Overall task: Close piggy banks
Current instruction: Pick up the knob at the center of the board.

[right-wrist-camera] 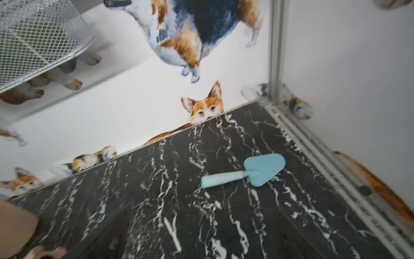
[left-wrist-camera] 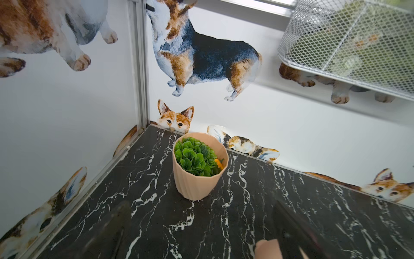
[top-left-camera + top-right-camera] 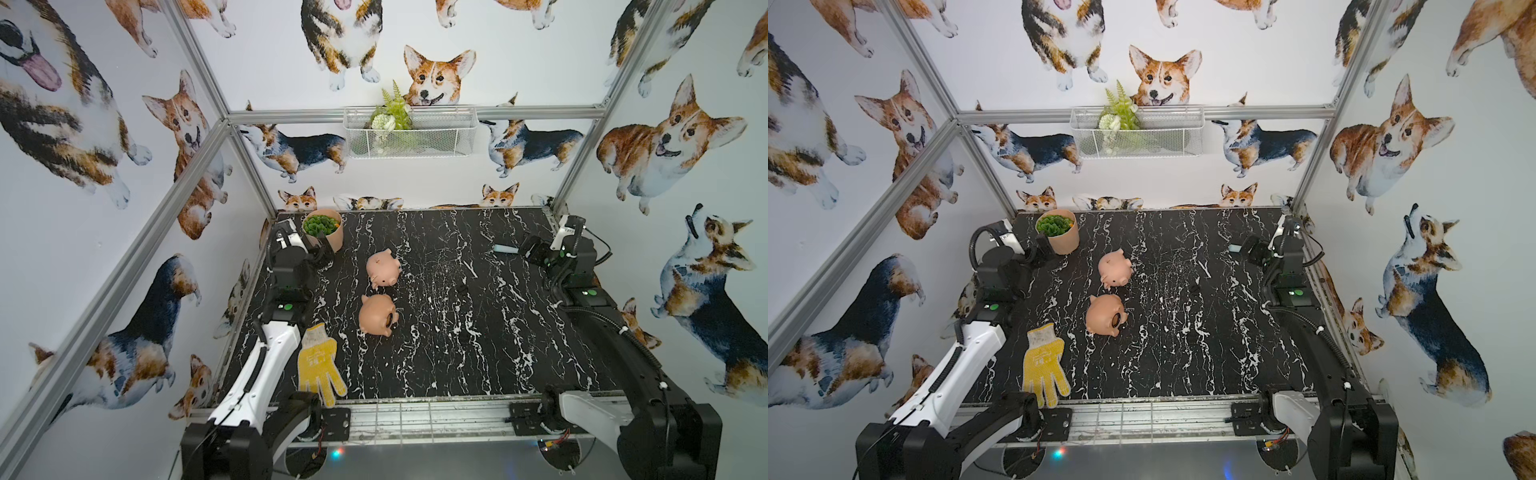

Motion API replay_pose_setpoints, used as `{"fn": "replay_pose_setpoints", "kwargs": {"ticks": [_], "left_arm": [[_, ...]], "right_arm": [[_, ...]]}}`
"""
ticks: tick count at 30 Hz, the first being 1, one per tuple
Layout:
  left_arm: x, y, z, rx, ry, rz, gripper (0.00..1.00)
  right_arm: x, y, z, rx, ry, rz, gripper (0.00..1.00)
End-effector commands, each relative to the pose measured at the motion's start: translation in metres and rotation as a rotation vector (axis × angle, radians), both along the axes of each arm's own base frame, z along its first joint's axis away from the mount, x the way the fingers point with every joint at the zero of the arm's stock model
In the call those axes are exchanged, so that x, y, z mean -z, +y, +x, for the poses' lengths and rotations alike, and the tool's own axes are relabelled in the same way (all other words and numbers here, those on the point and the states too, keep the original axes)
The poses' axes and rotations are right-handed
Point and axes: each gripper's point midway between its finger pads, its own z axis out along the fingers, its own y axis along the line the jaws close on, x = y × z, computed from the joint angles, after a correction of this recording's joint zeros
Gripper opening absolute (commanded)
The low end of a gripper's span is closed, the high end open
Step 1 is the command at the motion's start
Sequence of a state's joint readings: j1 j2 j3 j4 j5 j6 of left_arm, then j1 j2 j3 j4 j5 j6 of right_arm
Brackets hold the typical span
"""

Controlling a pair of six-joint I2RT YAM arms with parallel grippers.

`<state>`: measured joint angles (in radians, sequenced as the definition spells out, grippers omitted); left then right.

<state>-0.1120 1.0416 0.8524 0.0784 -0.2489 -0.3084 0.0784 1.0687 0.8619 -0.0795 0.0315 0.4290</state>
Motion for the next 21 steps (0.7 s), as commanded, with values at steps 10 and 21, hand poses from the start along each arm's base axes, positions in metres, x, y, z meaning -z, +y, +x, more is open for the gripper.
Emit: {"fn": "replay_pose_setpoints", "kwargs": {"ticks": [10, 21], "left_arm": [[0.045, -0.092, -0.014, 0.414, 0.441, -0.279, 1.0], [0.082, -0.14, -0.036, 0.605, 0.68, -0.231, 1.0]], "right_arm": [[0.093, 0.116, -0.053, -0.333, 0.562, 0.238, 0.85], [0.135, 0.149, -0.046, -0.35, 0.696, 0.099, 0.71]]}}
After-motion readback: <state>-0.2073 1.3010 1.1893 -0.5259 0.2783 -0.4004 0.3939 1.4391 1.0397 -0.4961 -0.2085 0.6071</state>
